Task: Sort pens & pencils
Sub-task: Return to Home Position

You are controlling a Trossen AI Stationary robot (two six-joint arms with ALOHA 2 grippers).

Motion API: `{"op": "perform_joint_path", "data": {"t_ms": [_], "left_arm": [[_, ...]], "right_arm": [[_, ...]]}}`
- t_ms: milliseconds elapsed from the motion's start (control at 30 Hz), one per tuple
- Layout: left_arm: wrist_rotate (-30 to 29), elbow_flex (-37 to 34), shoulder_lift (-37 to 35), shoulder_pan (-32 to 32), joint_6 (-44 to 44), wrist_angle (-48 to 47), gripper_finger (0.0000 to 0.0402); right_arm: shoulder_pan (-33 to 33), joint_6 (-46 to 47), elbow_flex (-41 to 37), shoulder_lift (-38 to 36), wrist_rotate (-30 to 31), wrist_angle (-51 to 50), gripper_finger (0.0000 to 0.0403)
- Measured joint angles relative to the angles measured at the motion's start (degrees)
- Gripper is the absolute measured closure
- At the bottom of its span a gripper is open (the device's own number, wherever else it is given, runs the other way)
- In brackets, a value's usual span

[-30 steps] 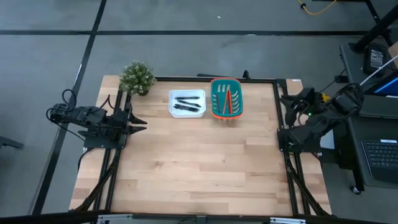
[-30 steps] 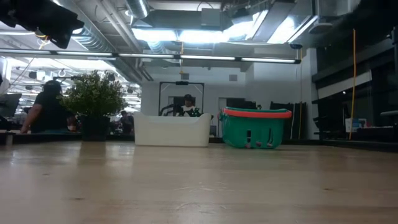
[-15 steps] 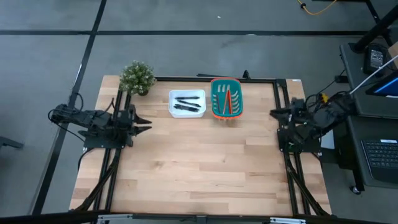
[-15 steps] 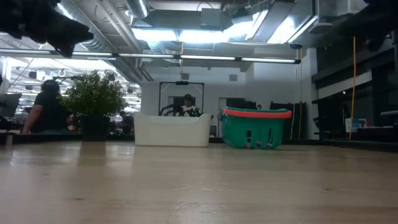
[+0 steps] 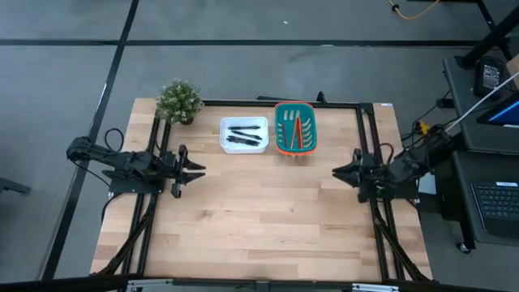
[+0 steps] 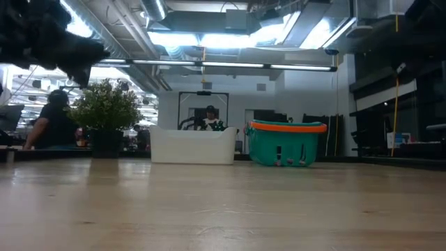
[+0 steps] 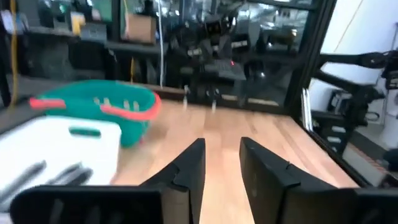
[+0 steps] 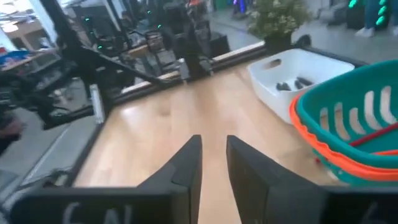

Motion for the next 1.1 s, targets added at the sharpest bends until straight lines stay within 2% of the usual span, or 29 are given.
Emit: {"op": "perform_joint_path", "data": {"t_ms": [233,367,500,733,900,1100], "left_arm": [[-2.06,-0.84,0.24,0.09,-0.13,-0.4,0.0308],[-2.42,-0.83,0.24,0.14,1.05,-0.36,0.0308],[-2.5,-0.85,1.38,0.54,0.25,-0.46,0.0308],[1.61,-0.83,4.81,0.38,0.21,0.67,0.0308],[5.76,-0.83,9.33,-0.15,1.79,0.48,0.0308],[0.69,-0.83,12.97,1.04,14.54,9.05,0.0308]], "right_arm": [[0.0,-7.66,-9.79,-0.07,5.51,15.73,0.0327],[-0.44,-7.17,-12.4,-0.07,9.18,17.04,0.0327],[-2.09,-9.26,-12.44,0.17,8.83,17.19,0.0327],[-5.12,-13.66,-12.44,1.15,-2.22,17.48,0.0327],[-6.12,-13.54,-12.44,2.93,-12.98,17.26,0.0327],[-8.75,-18.73,-12.42,4.39,-11.73,17.32,0.0327]]}}
